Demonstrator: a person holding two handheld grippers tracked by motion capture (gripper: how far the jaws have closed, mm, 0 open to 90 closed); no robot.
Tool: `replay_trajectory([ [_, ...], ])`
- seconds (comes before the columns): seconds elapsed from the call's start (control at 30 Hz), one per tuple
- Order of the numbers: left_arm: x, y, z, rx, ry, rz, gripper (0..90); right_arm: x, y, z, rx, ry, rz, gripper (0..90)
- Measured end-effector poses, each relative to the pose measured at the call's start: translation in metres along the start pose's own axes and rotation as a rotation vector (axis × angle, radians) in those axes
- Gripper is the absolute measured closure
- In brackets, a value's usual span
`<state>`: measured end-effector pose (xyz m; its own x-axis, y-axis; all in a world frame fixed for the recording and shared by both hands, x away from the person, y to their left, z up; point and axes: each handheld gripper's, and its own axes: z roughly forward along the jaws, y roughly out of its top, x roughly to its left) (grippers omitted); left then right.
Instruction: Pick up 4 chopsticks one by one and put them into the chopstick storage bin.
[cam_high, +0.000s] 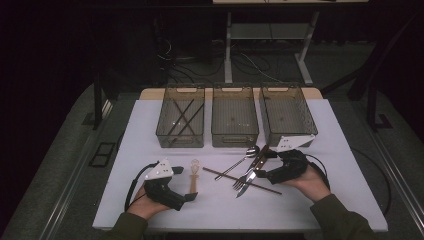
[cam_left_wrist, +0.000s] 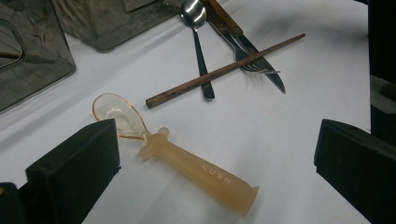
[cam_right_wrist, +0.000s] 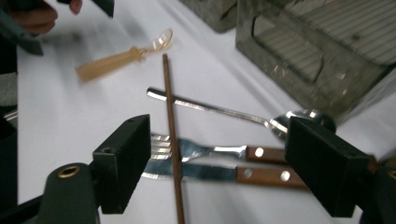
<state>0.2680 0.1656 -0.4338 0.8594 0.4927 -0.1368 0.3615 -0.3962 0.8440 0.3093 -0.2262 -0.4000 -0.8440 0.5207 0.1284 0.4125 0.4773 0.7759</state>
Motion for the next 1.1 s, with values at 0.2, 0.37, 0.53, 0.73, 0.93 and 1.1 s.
replay_trajectory([
  [0.2,0.000,0.000,0.000,-0.001,-0.002,0.002,0.0,0.005,-0.015,-0.003,0.032,0.009,-0.006,34.7],
  [0.37,0.000,0.000,0.000,-0.001,-0.004,-0.001,0.0,0.007,-0.026,-0.005,0.062,0.015,-0.012,44.0],
  [0.53,0.000,0.000,0.000,0.003,-0.005,0.005,0.0,0.008,-0.036,-0.003,0.095,0.019,-0.016,52.2],
  [0.73,-0.001,0.000,0.001,0.006,-0.010,0.008,0.0,0.010,-0.039,0.007,0.145,0.022,-0.040,60.8],
  [0.93,-0.001,0.000,0.002,0.012,-0.013,0.006,0.0,0.012,-0.040,0.012,0.176,0.036,-0.051,67.7],
  [1.1,-0.001,0.000,0.002,0.013,-0.013,0.006,0.0,0.013,-0.041,0.016,0.195,0.053,-0.059,71.8],
])
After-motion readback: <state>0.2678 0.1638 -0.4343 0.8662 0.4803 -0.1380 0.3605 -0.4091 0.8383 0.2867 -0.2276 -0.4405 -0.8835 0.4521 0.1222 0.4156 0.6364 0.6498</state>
